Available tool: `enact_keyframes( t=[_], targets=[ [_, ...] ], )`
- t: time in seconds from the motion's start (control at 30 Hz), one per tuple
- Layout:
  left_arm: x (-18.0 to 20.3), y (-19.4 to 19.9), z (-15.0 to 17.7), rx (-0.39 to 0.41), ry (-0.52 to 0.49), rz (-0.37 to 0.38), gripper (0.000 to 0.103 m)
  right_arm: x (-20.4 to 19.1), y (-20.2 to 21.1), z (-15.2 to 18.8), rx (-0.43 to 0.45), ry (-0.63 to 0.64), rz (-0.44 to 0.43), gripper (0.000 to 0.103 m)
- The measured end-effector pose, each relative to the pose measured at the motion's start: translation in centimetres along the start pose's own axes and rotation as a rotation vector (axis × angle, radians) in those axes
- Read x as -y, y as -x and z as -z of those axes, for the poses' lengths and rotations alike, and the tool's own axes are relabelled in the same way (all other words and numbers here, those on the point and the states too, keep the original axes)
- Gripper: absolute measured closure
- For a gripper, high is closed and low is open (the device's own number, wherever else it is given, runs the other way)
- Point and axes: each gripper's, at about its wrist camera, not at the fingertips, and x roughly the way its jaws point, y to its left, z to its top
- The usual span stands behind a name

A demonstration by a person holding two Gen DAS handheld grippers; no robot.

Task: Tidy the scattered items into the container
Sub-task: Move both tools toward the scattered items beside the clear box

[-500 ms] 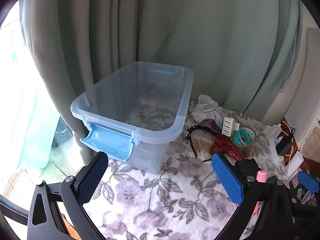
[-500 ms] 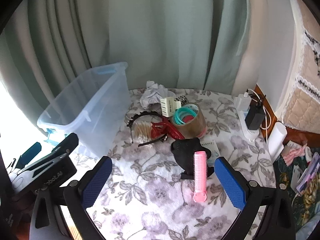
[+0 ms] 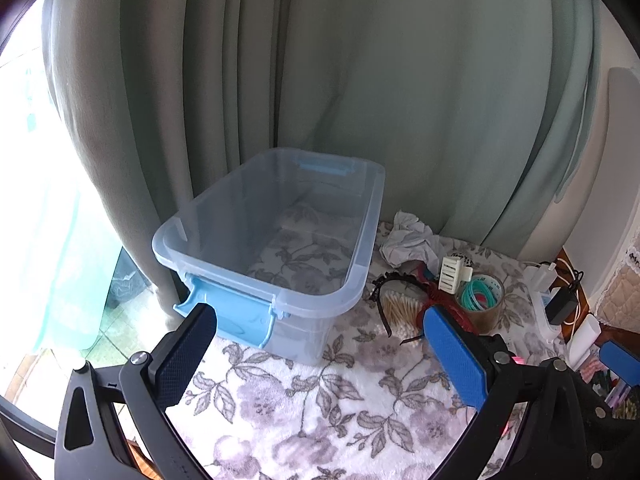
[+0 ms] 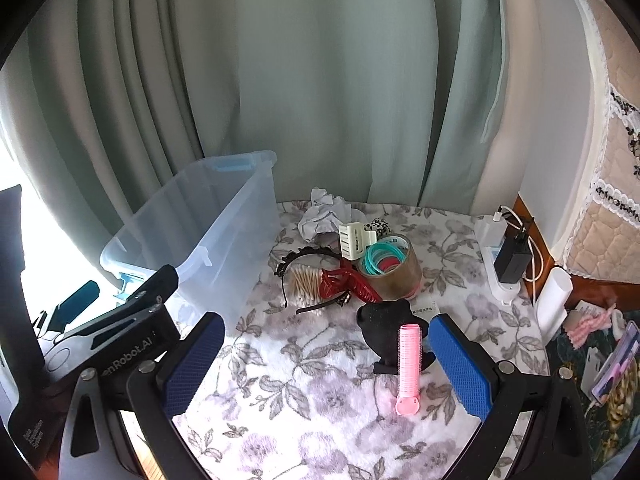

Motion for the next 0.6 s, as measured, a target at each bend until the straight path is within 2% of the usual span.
enact_keyframes(
  t=[0.6],
  targets=[
    [-0.13,0.54,-0.18,0.006,-0.025,-0.013,0.000,0.21,-0.03,-0.49,0.010,-0.003,-0.001,0.000]
  ],
)
